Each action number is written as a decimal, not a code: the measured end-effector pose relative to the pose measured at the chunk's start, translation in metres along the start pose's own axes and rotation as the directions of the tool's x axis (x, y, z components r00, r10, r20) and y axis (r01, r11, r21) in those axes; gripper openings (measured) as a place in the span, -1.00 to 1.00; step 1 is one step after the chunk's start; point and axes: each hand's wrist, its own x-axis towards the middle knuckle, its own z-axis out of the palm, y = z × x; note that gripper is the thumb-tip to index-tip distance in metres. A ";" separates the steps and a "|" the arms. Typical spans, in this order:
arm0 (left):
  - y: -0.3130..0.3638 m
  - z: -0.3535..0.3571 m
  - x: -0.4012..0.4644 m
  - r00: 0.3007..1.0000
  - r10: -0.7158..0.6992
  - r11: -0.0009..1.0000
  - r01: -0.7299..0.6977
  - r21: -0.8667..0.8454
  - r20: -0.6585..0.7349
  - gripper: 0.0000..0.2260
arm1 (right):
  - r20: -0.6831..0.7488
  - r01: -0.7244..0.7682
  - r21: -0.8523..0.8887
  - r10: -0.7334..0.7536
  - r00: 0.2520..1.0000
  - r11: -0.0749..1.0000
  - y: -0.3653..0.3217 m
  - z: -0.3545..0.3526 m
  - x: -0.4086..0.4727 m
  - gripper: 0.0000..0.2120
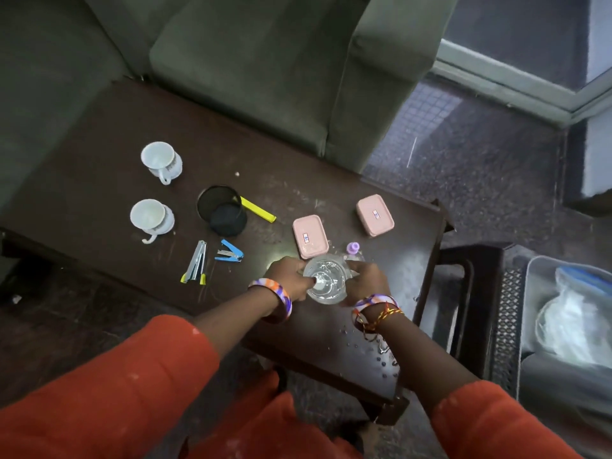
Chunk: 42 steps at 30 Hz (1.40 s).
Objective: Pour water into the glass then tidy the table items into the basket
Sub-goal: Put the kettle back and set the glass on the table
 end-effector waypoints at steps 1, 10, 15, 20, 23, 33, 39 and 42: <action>0.002 -0.009 -0.001 0.999 0.006 1.000 -0.006 -0.006 -0.035 -0.94 | -0.002 0.017 -0.026 -0.017 1.000 1.000 -0.010 0.000 0.001 -0.63; -0.005 -0.081 0.009 0.985 0.006 1.000 -0.008 -0.007 -0.175 -0.72 | 0.032 0.170 -0.070 -0.168 0.985 0.983 -0.091 0.030 0.035 -0.79; -0.023 -0.097 0.036 0.993 -0.010 0.997 0.000 -0.076 -0.118 -0.76 | 0.035 0.170 -0.148 -0.166 0.985 0.974 -0.108 0.051 0.063 -0.84; -0.034 -0.098 0.051 0.991 0.010 1.000 -0.012 -0.014 -0.132 -0.57 | 0.059 0.158 -0.144 -0.151 0.987 0.977 -0.115 0.059 0.074 -0.71; -0.038 -0.097 0.055 0.989 0.021 0.998 -0.029 -0.050 -0.144 -0.52 | 0.077 0.151 -0.137 -0.141 0.987 0.979 -0.117 0.062 0.077 -0.69; -0.035 -0.096 0.054 0.988 0.045 0.985 -0.069 -0.161 -0.151 -0.63 | 0.044 0.119 -0.146 -0.114 0.992 0.982 -0.134 0.057 0.072 -0.65; -0.025 -0.089 0.040 0.958 -0.101 0.982 0.052 -0.184 -0.267 -0.64 | 0.049 0.120 -0.077 -0.117 0.992 0.990 -0.125 0.057 0.063 -0.65; -0.023 -0.085 0.025 0.972 -0.096 0.993 0.078 -0.090 -0.215 -0.92 | -0.010 0.189 -0.124 -0.192 0.981 0.974 -0.115 0.055 0.049 -0.77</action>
